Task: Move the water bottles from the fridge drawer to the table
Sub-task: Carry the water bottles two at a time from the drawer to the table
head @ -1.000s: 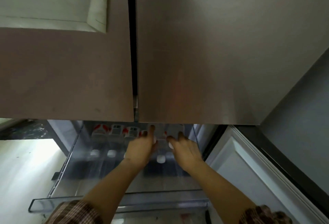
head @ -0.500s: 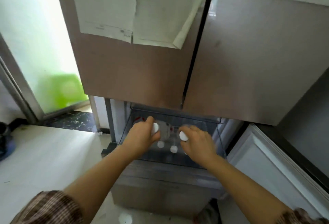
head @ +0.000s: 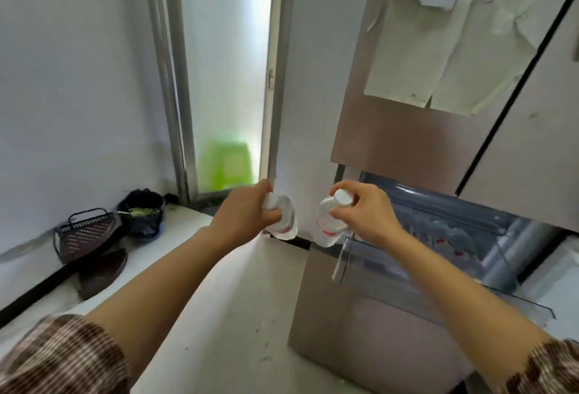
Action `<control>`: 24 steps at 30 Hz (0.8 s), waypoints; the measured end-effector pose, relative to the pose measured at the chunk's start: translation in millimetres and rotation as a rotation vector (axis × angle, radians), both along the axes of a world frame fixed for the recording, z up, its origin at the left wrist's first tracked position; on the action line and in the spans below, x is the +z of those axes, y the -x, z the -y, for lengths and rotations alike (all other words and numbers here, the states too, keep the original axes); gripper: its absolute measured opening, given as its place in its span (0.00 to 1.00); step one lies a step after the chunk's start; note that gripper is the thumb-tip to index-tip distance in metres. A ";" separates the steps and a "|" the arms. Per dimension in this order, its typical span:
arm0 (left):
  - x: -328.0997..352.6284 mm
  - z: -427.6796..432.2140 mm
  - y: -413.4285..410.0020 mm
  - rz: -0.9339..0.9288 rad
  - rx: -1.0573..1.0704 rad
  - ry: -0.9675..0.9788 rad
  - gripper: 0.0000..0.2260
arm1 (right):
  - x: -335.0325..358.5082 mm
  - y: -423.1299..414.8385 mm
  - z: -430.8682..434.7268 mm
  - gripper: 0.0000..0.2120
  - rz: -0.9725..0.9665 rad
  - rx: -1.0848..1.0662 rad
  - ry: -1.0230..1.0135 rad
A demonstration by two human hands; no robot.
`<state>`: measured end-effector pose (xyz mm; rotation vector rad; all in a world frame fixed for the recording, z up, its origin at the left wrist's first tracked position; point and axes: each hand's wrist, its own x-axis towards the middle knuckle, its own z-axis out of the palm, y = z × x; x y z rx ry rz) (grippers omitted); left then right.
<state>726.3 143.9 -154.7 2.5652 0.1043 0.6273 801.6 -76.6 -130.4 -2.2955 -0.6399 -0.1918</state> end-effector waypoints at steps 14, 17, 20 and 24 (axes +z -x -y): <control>-41.6 -253.4 225.4 -0.246 0.494 -0.008 0.11 | -48.3 142.0 -325.1 0.11 -0.151 0.651 0.208; -46.8 -311.9 268.4 -0.256 0.599 0.022 0.12 | -54.1 169.7 -401.3 0.11 -0.168 0.751 0.235; -49.7 -373.3 308.5 -0.282 0.699 0.028 0.11 | -59.4 196.5 -480.1 0.10 -0.144 0.857 0.286; -46.4 -456.9 354.0 -0.370 0.794 -0.005 0.10 | -60.2 229.2 -583.7 0.10 -0.102 0.998 0.343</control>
